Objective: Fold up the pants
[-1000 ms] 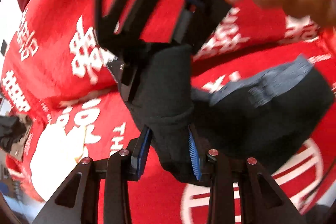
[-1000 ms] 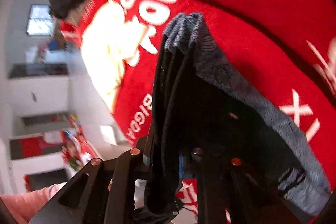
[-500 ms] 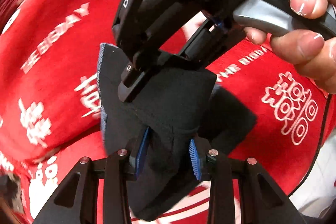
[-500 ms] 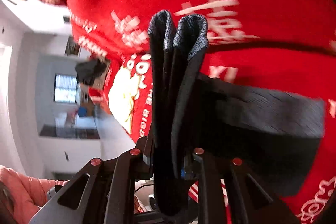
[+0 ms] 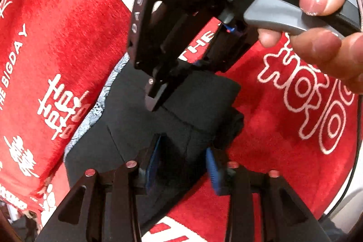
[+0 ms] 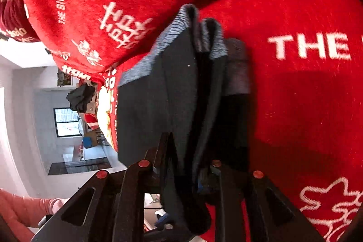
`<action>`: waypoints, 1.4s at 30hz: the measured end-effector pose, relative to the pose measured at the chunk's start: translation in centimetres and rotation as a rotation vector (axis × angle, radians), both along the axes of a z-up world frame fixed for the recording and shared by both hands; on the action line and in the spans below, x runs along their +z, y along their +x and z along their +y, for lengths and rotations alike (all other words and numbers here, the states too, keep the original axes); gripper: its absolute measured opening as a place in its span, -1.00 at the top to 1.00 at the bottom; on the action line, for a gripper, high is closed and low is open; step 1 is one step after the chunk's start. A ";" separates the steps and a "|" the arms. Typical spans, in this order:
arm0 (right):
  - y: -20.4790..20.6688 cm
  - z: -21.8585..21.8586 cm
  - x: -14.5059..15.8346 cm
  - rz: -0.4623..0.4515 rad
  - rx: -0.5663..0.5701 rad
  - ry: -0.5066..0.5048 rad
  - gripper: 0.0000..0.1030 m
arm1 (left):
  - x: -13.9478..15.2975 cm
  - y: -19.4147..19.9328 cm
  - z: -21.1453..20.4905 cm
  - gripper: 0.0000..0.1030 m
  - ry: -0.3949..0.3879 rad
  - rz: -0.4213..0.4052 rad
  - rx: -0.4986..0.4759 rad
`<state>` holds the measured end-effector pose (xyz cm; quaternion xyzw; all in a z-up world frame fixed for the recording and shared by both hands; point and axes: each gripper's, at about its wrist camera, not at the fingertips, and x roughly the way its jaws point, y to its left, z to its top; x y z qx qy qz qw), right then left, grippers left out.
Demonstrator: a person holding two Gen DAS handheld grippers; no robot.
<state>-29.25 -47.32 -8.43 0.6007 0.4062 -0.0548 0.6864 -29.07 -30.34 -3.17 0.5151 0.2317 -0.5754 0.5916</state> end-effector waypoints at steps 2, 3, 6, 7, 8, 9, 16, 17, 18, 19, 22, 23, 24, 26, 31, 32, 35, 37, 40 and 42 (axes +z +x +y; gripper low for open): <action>-0.2 0.2 0.2 -0.002 -0.012 0.003 0.47 | 0.1 0.5 0.1 0.01 0.013 0.018 0.009; -0.8 0.3 0.0 0.000 -0.014 0.002 0.47 | 0.4 1.1 0.2 0.01 0.031 0.047 0.021; -1.1 1.0 0.7 -0.005 -0.009 0.001 0.47 | 1.7 2.8 1.1 0.01 0.046 0.104 0.058; -0.8 1.6 1.0 0.000 -0.005 -0.009 0.47 | 2.0 3.2 1.5 -0.02 0.051 0.119 0.066; -0.3 2.2 1.3 0.015 0.007 -0.023 0.47 | 2.2 3.5 2.0 -0.20 0.058 0.125 0.076; -0.1 2.5 1.1 0.025 0.016 -0.031 0.47 | 2.4 4.0 2.6 -0.27 0.058 0.123 0.087; -1.1 3.1 2.7 0.193 -0.020 -0.155 0.28 | 4.7 8.2 5.5 -0.28 0.037 0.176 0.158; -1.6 3.2 3.2 0.223 -0.032 -0.174 0.28 | 4.9 9.3 5.6 -0.28 0.034 0.187 0.191; -2.0 3.3 3.6 0.251 -0.039 -0.193 0.27 | 4.9 10.1 5.6 -0.29 0.034 0.188 0.214; -2.4 3.5 4.2 0.285 -0.046 -0.220 0.27 | 4.8 11.2 5.6 -0.29 0.035 0.185 0.252; -3.1 4.7 5.9 0.353 -0.066 -0.315 0.27 | 4.2 14.5 5.2 -0.29 0.044 0.191 0.366; -3.1 5.3 6.6 0.373 -0.072 -0.346 0.28 | 4.1 15.3 5.3 -0.29 0.045 0.200 0.403; -3.1 5.8 7.1 0.379 -0.076 -0.364 0.28 | 3.9 16.0 5.4 -0.29 0.049 0.214 0.434; -2.9 7.1 7.9 0.369 -0.087 -0.387 0.28 | 2.8 17.2 5.7 -0.28 0.093 0.228 0.481; -1.1 9.6 7.4 0.387 -0.052 -0.382 0.28 | 0.0 19.1 7.0 -0.29 0.178 0.324 0.563; -0.8 10.1 7.0 0.400 -0.042 -0.379 0.28 | -0.1 19.3 7.1 -0.29 0.178 0.341 0.573; -0.5 11.0 5.8 0.444 -0.030 -0.387 0.29 | -0.3 19.7 7.3 -0.29 0.171 0.375 0.587; -0.5 11.5 5.1 0.473 -0.029 -0.383 0.29 | -0.2 19.7 7.4 -0.29 0.164 0.380 0.581; -0.9 12.0 4.7 0.506 -0.050 -0.359 0.28 | -0.1 20.1 7.6 -0.29 0.167 0.414 0.587; -0.9 12.4 4.4 0.528 -0.061 -0.351 0.28 | 0.0 20.7 7.9 -0.29 0.181 0.453 0.602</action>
